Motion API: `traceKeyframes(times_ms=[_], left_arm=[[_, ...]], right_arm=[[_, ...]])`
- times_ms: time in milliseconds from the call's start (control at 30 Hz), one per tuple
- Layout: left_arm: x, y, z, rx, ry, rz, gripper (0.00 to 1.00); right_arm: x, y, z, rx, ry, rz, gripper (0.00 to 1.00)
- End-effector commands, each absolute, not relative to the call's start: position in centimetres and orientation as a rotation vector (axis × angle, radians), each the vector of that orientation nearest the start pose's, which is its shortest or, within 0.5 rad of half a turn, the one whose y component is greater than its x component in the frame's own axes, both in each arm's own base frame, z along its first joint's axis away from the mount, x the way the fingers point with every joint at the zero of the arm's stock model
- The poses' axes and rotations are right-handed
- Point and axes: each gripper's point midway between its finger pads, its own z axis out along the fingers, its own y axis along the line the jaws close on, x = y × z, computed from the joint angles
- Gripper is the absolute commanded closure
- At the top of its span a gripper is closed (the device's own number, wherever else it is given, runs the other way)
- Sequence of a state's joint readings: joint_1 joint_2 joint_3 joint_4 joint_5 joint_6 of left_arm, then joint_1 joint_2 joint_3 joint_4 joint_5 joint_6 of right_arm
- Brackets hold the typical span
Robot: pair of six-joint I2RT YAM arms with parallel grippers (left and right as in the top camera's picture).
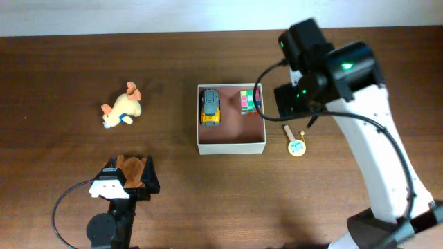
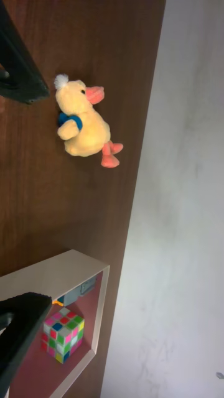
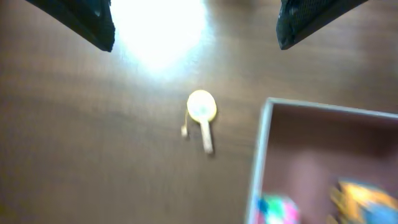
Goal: Pack container
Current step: 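Lift the right gripper and move it toward the round rattle toy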
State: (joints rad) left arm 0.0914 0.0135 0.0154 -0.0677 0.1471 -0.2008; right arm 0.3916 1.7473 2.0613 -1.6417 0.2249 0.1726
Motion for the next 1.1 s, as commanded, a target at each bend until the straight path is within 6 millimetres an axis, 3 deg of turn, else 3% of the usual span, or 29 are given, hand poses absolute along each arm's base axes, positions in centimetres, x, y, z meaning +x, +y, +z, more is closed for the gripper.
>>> traceKeyframes(times_ms=[0, 100, 267, 400, 600, 867, 1067], left_arm=[[24.5, -0.5, 16.0, -0.103, 1.634, -0.203, 0.01], [24.5, -0.5, 16.0, -0.103, 1.634, -0.203, 0.01], [24.5, -0.5, 16.0, -0.103, 1.634, -0.203, 0.01], [24.5, -0.5, 16.0, -0.103, 1.634, -0.203, 0.01], [24.5, -0.5, 16.0, -0.103, 1.634, -0.203, 0.01], [24.5, -0.5, 16.0, -0.103, 1.634, -0.203, 0.01], [24.5, -0.5, 16.0, -0.103, 1.634, -0.203, 0.01]], right_arm=[[32.5, 7.9, 20.8, -0.218, 2.964, -0.319, 0.22], [32.2, 8.1, 16.0, -0.23, 3.015, -0.318, 0.22], [31.4, 8.3, 11.2, -0.223, 3.066, -0.266, 0.22], [31.5, 7.6, 9.5, -0.171, 3.079, -0.224, 0.22], [33.2, 6.8, 7.5, -0.094, 3.035, -0.101, 0.21], [34.1, 7.1, 4.2, -0.201, 2.962, -0.01, 0.22], [34.5, 7.1, 3.4, -0.285, 2.925, -0.012, 0.26]])
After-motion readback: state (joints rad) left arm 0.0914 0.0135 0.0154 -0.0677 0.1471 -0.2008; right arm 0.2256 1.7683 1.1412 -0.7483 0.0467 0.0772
